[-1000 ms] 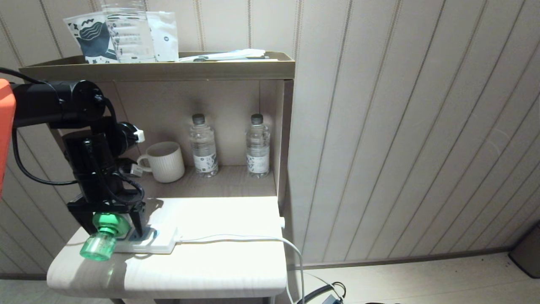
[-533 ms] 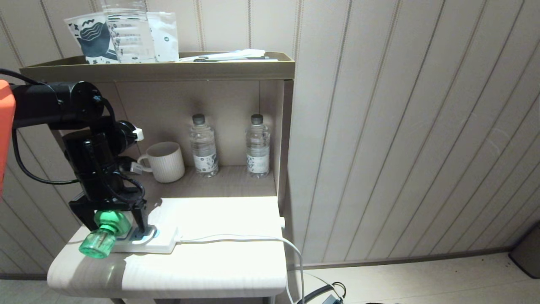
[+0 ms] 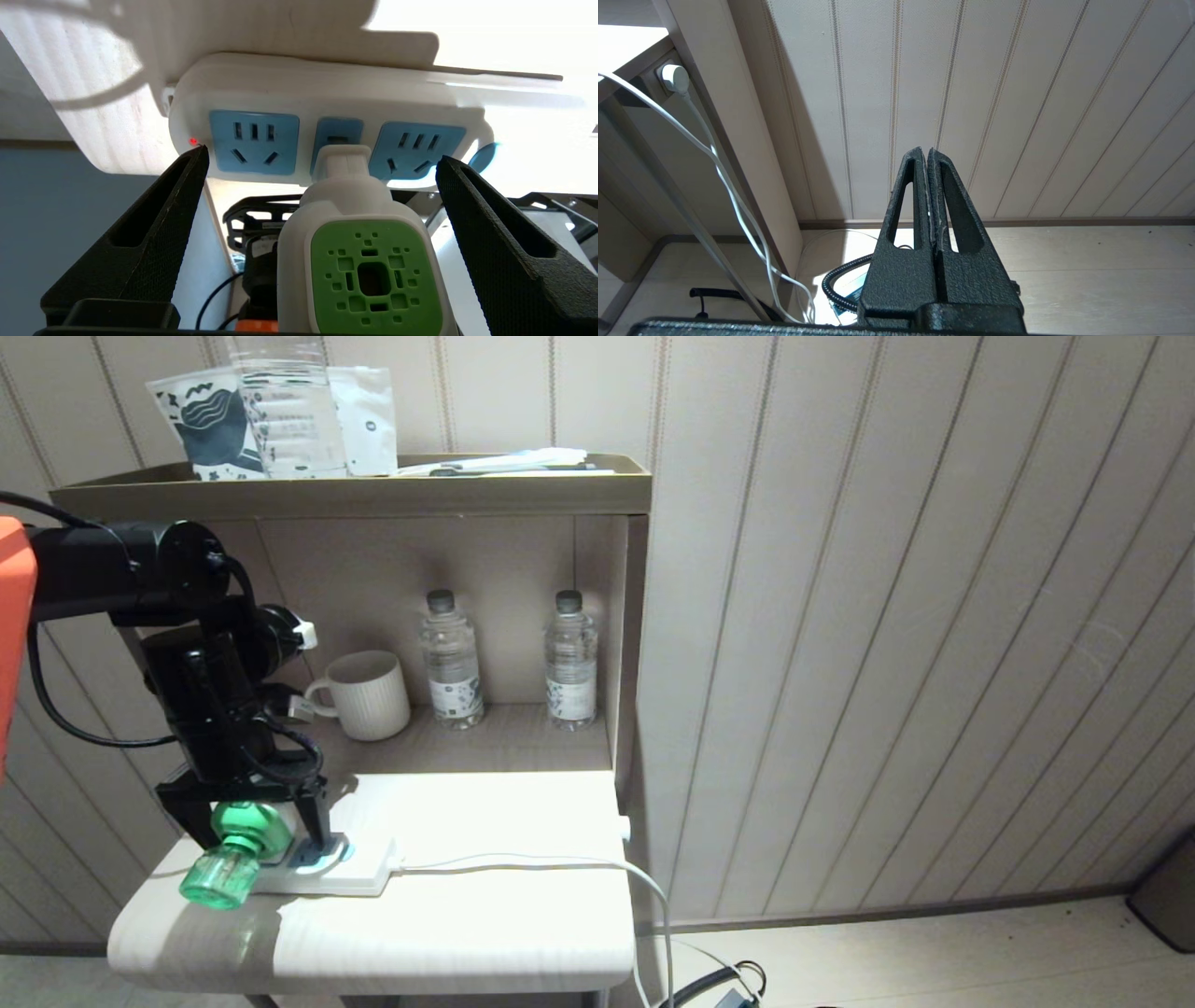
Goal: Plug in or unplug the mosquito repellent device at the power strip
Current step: Insert the plug into the socket
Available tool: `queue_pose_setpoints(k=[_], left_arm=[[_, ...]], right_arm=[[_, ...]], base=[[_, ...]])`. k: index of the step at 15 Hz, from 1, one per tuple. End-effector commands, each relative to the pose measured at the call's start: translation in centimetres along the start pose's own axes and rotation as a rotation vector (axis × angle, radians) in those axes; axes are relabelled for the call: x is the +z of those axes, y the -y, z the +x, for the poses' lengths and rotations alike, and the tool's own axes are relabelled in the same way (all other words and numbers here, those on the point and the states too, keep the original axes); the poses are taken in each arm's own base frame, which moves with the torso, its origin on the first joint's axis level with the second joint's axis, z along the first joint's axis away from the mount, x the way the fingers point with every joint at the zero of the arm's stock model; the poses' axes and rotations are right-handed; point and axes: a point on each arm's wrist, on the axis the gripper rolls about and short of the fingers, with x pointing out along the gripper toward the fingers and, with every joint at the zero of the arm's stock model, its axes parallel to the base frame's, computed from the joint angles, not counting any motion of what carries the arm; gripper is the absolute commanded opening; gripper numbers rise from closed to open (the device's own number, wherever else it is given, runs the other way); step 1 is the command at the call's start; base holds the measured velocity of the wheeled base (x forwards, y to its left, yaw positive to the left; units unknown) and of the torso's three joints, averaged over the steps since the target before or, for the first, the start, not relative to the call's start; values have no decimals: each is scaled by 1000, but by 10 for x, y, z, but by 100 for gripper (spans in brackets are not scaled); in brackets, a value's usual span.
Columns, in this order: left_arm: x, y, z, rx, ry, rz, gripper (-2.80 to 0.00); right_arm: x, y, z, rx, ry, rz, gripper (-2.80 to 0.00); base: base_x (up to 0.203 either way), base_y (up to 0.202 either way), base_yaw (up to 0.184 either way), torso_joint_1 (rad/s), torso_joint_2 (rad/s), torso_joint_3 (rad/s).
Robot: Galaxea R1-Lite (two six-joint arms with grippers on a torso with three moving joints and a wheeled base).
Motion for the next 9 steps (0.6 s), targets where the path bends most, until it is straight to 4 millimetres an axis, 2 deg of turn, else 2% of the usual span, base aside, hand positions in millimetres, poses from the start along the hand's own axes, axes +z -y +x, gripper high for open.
queue_pose_setpoints(k=[1,9], left_arm=[[1,-1,5,0,-26,-4,0],[10,-5,13,-6,1,-17,0]], right_arm=[[0,0,0,0,-1,-1,-280],[0,0,0,0,-1,-1,-280]], base=[[0,0,0,0,0,0],[0,0,0,0,0,0]])
